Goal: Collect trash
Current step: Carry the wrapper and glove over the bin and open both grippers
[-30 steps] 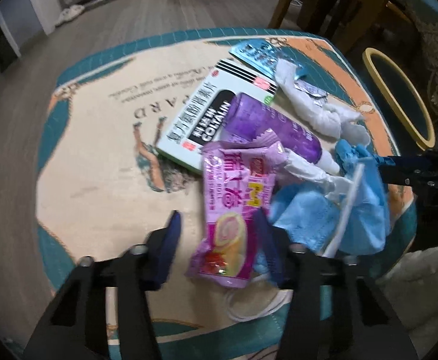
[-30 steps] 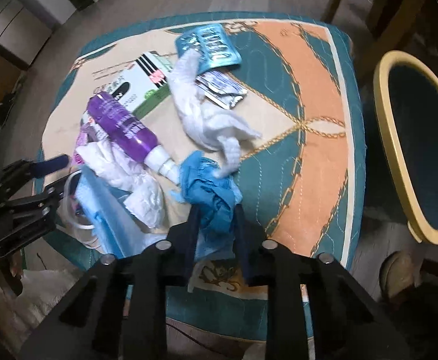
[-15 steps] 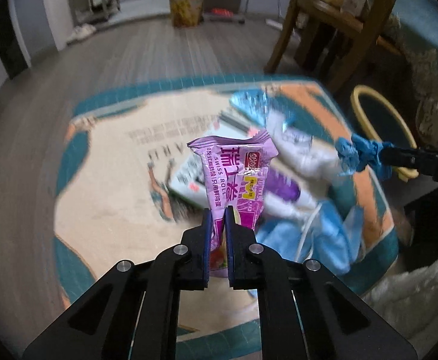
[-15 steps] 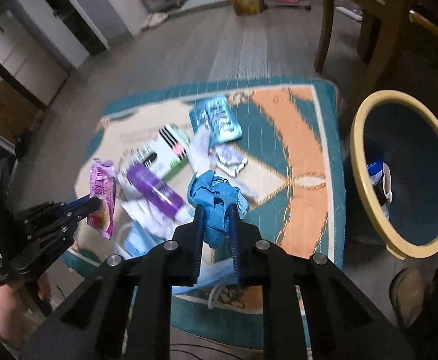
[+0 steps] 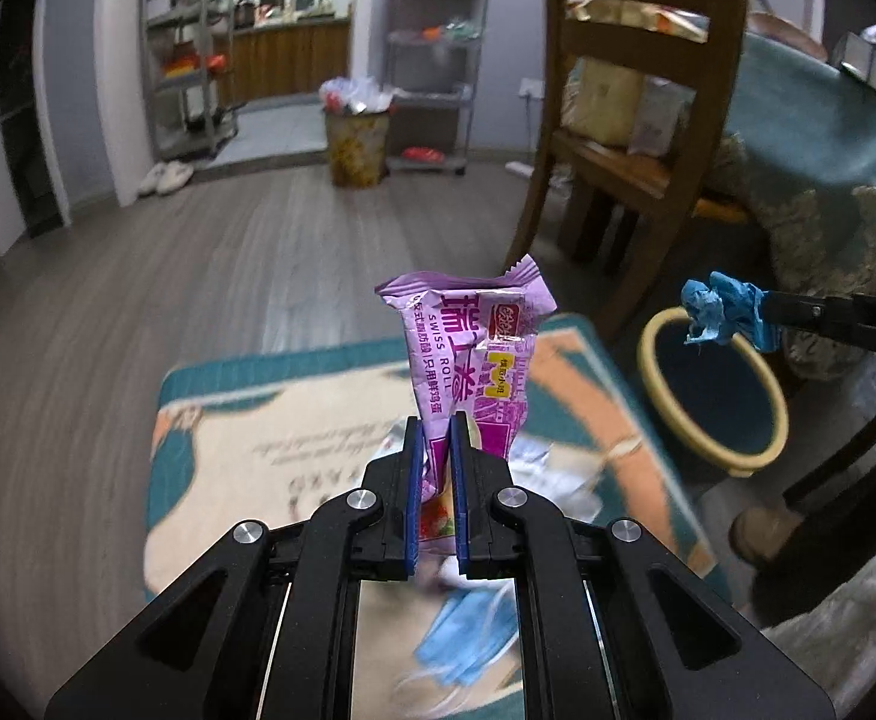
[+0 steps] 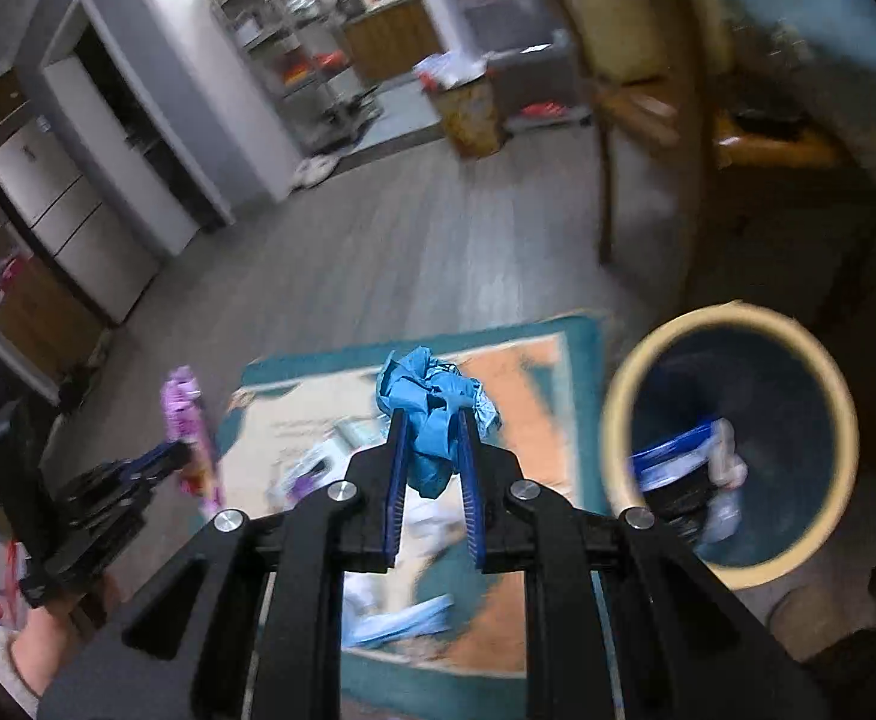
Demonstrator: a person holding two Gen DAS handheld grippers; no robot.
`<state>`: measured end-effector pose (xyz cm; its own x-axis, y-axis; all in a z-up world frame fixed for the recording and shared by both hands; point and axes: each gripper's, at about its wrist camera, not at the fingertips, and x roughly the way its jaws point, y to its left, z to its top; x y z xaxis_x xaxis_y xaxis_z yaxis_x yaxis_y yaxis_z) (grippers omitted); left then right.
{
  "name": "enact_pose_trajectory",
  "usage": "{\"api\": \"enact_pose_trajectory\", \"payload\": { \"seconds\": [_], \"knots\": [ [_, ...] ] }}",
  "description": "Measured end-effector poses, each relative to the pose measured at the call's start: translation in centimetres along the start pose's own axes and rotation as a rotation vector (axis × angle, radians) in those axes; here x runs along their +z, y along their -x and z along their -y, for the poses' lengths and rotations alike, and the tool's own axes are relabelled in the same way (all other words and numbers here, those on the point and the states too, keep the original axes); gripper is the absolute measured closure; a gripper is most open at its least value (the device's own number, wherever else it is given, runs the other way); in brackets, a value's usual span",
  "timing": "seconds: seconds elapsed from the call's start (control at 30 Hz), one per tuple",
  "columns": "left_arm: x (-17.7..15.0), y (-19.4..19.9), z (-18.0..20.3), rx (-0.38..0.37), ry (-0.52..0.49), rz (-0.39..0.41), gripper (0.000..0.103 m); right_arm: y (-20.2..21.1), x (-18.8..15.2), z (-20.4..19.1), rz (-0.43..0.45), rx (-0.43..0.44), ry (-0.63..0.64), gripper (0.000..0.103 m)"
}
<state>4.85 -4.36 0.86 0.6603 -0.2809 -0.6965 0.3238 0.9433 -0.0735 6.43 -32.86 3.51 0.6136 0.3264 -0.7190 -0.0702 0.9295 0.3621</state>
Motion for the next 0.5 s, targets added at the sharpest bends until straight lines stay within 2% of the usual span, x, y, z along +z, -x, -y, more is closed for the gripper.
{"api": "enact_pose_trajectory", "payload": {
  "seconds": [0.2, 0.23, 0.33, 0.43, 0.5],
  "knots": [
    [3.5, -2.2, 6.1, -0.118, -0.087, 0.013, 0.093, 1.2, 1.3, 8.8, 0.017, -0.173, -0.081, 0.087],
    [4.5, -2.7, 7.3, -0.155, -0.095, 0.018, 0.093, 1.2, 1.2, 10.1, 0.014, -0.187, -0.100, 0.087],
    [5.8, -4.5, 10.1, -0.203, -0.122, 0.020, 0.093, 1.2, 1.0, 14.0, 0.006, -0.237, -0.162, 0.087],
    [6.0, -7.5, 13.9, -0.211, -0.203, -0.007, 0.093, 0.6, 0.4, 17.1, -0.020, -0.277, -0.202, 0.088],
    [5.4, -9.7, 15.9, -0.260, -0.189, -0.055, 0.093, 0.0, -0.1, 18.6, -0.049, -0.293, -0.241, 0.087]
  ]
}}
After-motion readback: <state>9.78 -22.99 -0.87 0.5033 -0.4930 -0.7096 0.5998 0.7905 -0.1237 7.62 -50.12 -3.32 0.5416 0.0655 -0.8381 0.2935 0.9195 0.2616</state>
